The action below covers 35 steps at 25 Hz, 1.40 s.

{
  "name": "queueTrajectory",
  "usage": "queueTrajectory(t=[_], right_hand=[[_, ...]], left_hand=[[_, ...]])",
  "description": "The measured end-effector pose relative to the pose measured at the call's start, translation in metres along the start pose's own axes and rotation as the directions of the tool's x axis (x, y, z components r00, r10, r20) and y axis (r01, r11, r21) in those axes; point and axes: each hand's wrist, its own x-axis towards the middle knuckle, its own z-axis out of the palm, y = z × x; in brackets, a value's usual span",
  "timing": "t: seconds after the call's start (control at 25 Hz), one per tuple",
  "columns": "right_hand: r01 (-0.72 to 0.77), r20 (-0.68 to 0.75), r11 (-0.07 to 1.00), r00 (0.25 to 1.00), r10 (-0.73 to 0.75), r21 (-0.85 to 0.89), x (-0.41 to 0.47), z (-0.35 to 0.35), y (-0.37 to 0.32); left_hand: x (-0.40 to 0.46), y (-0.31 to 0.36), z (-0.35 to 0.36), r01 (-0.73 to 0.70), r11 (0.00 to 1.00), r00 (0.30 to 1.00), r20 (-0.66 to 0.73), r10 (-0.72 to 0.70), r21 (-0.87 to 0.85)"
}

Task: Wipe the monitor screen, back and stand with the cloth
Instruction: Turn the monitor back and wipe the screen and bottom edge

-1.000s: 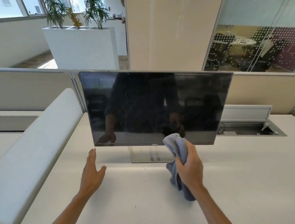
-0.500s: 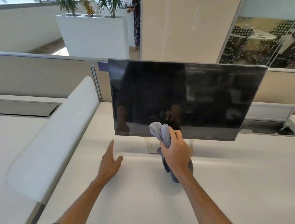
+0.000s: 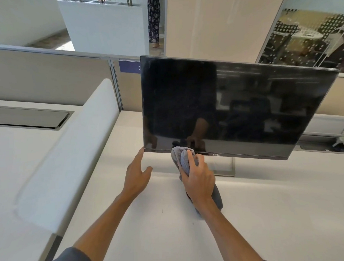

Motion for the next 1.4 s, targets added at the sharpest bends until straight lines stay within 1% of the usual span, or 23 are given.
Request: queueTrajectory(t=[0.16,0.52,0.64,0.8,0.88,1.08,1.16,1.4], right_hand=[[-0.007,0.030,1.000,1.000,0.006,0.027,0.000,0.002,-0.007],[0.003,0.084,0.997,0.996,-0.010,0.073,0.004,0.008,-0.041],[0.026,0.112,0.998,0.993,-0.032,0.056,0.008,0.011,-0.048],[0.066,0.182,0.994,0.980,-0.081,0.086,0.013,0.010,-0.065],[0.062,0.227,0.991,0.970,-0.088,0.118,0.016,0.009,-0.077],[0.094,0.297,0.975,0.943,-0.151,0.200,0.022,0.013,-0.097],[0.131,0.315,0.975,0.931,-0.184,0.180,0.023,0.015,-0.096],[0.307,0.272,0.950,0.920,-0.281,-0.054,0.027,0.008,-0.088]], left_hand=[[0.007,0.007,-0.013,-0.016,1.000,0.999,-0.039,0.016,0.016],[0.008,0.011,-0.013,0.013,0.998,0.999,-0.042,-0.010,0.066],[0.007,0.012,-0.010,0.019,0.997,0.999,-0.045,-0.016,0.073],[0.008,0.009,-0.010,-0.008,0.997,0.999,-0.034,0.010,0.076],[0.009,0.008,-0.010,-0.028,0.997,0.999,-0.026,0.030,0.076],[0.012,0.006,-0.012,-0.025,0.998,0.999,-0.045,0.027,0.059],[0.012,0.006,-0.011,-0.027,0.999,0.999,-0.046,0.029,0.041],[0.010,0.009,-0.008,-0.022,1.000,0.998,-0.054,0.023,0.017]])
